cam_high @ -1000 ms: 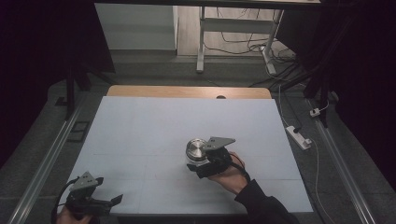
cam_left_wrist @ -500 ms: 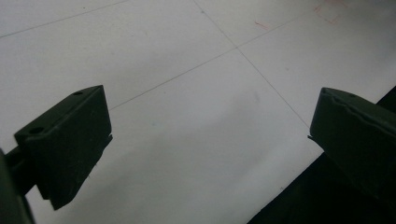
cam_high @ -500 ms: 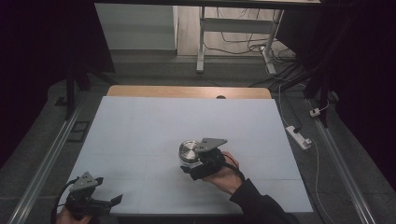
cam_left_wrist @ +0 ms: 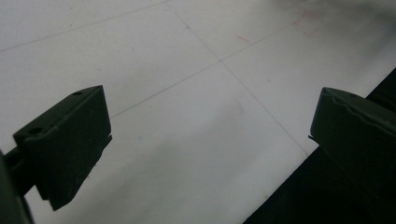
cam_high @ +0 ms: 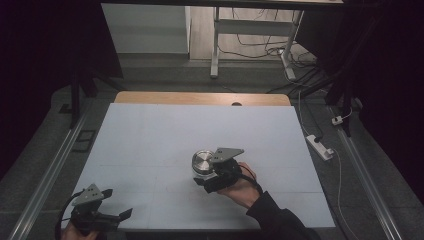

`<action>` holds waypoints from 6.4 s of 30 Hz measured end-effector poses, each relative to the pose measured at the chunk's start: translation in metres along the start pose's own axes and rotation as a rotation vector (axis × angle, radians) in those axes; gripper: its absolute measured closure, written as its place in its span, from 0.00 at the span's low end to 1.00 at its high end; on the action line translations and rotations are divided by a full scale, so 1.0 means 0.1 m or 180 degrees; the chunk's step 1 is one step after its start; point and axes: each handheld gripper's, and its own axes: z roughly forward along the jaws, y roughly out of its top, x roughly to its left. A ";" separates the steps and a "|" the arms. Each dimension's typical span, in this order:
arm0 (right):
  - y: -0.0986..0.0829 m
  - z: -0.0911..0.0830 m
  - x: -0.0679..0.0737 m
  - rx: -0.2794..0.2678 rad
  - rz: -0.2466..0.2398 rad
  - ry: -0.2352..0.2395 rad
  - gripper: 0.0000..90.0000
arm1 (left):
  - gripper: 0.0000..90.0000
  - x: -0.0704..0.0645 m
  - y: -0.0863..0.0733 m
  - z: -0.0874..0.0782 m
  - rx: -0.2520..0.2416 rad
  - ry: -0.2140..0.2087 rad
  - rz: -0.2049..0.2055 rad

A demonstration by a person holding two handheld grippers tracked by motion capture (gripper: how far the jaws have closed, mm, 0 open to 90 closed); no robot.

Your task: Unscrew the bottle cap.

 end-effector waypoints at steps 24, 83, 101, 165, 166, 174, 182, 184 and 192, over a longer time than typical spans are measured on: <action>0.02 -0.01 0.03 -0.0004 -0.0020 0.0065 0.16 | 0.00 -0.16 0.30 0.18 -0.0431 -0.0488 0.0512; 0.00 0.02 0.10 0.0113 -0.0256 0.0482 0.16 | 0.04 -0.54 1.86 1.15 0.0046 -0.1817 0.1941; 0.00 0.01 0.08 0.0121 -0.0271 0.0331 0.16 | 0.23 -0.63 1.92 1.22 -0.0028 -0.1753 0.1712; -0.04 0.04 0.01 0.0145 -0.0040 0.0158 0.16 | 0.02 -0.68 1.96 1.17 -0.0051 -0.1429 0.1563; -0.04 0.03 0.01 0.0138 -0.0056 0.0209 0.16 | 0.03 -0.65 1.96 1.16 -0.0010 -0.1531 0.1633; -0.03 0.04 0.16 0.0120 -0.0394 0.0706 0.16 | 0.10 -0.63 1.87 1.20 0.0168 -0.2031 0.2051; 0.00 0.02 0.17 0.0086 -0.0388 0.0585 0.16 | 0.21 -0.69 1.88 1.19 0.0082 -0.1851 0.1955; 0.01 0.01 0.15 0.0077 -0.0263 0.0490 0.16 | 0.21 -0.71 1.89 1.21 0.0054 -0.1714 0.1838; -0.01 0.01 0.04 0.0078 -0.0048 0.0124 0.16 | 0.22 -0.86 1.91 1.27 -0.0071 -0.1150 0.1376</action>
